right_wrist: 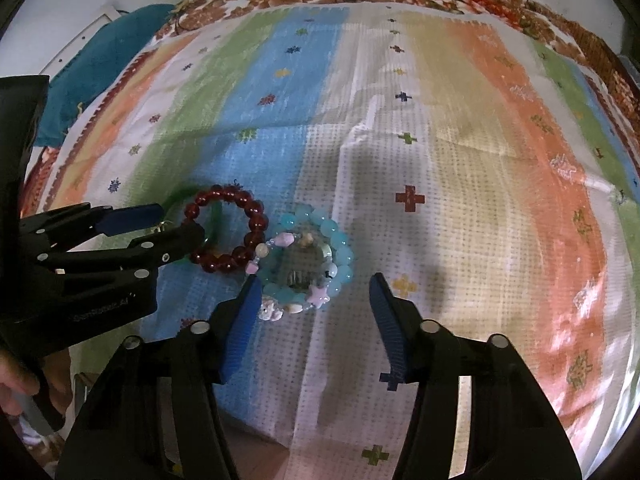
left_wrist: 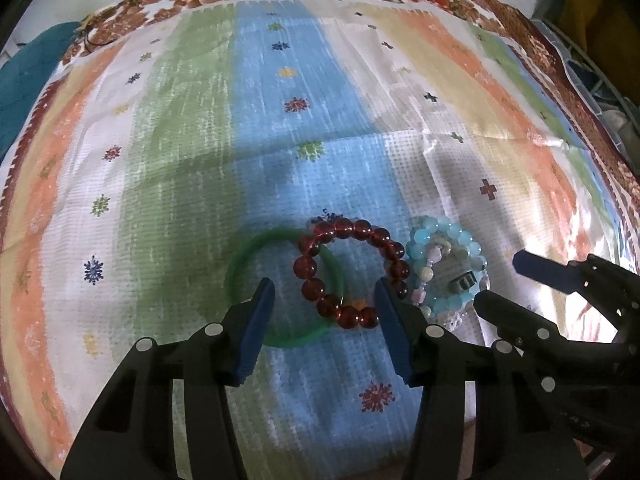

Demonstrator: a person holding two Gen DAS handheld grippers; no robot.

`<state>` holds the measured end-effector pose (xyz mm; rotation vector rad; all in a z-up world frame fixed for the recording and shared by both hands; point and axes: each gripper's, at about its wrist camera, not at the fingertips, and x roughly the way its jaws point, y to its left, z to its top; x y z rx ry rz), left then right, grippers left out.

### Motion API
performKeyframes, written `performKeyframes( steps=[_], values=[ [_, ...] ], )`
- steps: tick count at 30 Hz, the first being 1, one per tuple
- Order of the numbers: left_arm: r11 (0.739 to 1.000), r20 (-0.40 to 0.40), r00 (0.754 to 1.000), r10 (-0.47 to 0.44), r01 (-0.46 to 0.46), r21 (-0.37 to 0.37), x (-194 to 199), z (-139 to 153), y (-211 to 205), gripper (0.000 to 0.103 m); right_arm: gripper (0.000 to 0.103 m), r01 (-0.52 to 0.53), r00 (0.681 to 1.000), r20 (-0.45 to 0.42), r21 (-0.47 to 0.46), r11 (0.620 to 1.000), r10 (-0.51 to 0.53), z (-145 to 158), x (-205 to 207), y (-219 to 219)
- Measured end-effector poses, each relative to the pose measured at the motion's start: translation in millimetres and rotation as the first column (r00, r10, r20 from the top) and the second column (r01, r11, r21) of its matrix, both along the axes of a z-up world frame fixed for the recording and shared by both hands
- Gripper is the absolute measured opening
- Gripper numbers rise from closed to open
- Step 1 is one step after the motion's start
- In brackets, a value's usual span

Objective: Organize jewelry

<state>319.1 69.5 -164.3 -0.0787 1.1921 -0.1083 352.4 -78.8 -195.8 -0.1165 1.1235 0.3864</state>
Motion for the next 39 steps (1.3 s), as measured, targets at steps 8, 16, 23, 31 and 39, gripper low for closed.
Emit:
performKeyframes(
  steps=[8,16,23,31,39],
  values=[
    [0.999,-0.03,1.0,-0.005,0.003,-0.052,7.7,-7.5,3.6,0.042,0.039,-0.005,0.999,-0.032,0.031,1.0,0.006,-4.5,1.6,-1.1],
    [0.999,-0.056,0.998,-0.041,0.04,-0.029,9.8,-14.6,-3.1,0.037,0.026,-0.002,0.997,-0.071,0.056,0.998,0.006,-16.2,5.2,-4.6],
    [0.999,-0.056,0.998,-0.035,0.034,-0.026,9.6,-16.5,-1.0,0.02,0.015,-0.01,0.998,-0.069,0.036,0.999,0.012,-16.7,4.3,-4.2],
    [0.999,-0.042,0.999,-0.03,0.03,-0.022,6.2,-13.6,-1.2,0.019,0.015,-0.02,0.998,-0.063,0.043,0.999,0.023,-12.1,3.2,-5.1],
    [0.999,-0.015,0.999,-0.034,0.034,-0.014,-3.1,-0.7,-3.1,0.018,0.015,-0.053,0.998,-0.03,0.015,0.998,0.053,-2.4,-4.0,3.8]
  ],
)
